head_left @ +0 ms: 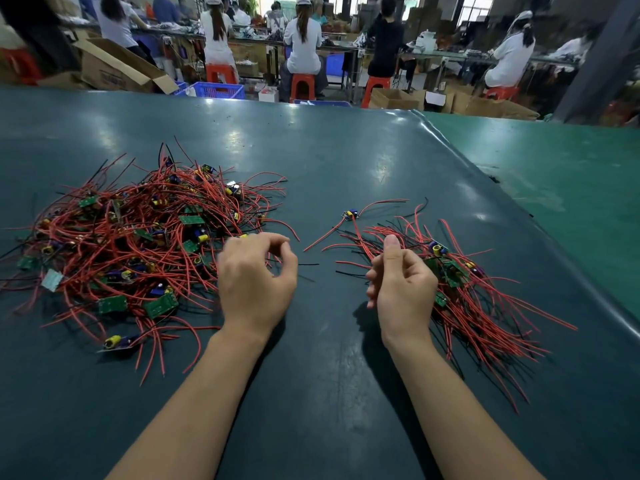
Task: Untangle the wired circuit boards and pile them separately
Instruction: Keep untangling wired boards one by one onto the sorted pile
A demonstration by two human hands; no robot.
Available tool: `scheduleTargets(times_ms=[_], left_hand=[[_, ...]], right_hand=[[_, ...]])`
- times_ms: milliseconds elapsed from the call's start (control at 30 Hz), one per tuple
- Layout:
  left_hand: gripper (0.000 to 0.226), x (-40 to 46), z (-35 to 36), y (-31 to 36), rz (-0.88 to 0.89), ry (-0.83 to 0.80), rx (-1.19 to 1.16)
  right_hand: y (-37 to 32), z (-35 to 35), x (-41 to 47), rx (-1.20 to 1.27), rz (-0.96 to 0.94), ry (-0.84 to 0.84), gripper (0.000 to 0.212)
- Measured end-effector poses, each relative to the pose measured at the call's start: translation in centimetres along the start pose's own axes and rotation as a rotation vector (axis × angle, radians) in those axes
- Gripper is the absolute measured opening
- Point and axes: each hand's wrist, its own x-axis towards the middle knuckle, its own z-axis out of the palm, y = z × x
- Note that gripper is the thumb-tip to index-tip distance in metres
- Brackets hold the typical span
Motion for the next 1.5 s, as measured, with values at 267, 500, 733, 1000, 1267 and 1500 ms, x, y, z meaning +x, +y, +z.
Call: scheduleTargets(times_ms=[267,500,733,1000,1267,1500], left_hand=[[0.046,1.2,-0.7,-3.0,-0.397,-0.295,0.570],[0.029,1.7,-1.3,-3.3,-0.351,-0.249,0.582],[0.053,1.3,-1.8,-2.3,-0.293,-0.158,0.220],[0.051,0.8,-1.6,-0.4,0.047,0.101,-0.025],[0.032,-1.1,0.0,1.9,0.108,0.069,-0.613],[0.034,-0.1,-0.1,2.7,-0.378,-0.127,-1.099]], right_hand=[[0.2,-0.1,0.2,-0.052,0.036,-0.038,0.045],[0.1,0.0,0.2,-0.058,0.045,-0.036,0.043],[0.1,0.0,0.2,-0.080,0.033,-0.056,0.043],[0.2,0.1,0.1,-0.124,0.013,-0.080,0.043],[0.5,0.3,-0.3,-0.293,-0.086,-0.344,0.009],[-0.1,0.2,-0.7,-0.259,-0.119,-0.435,0.022]])
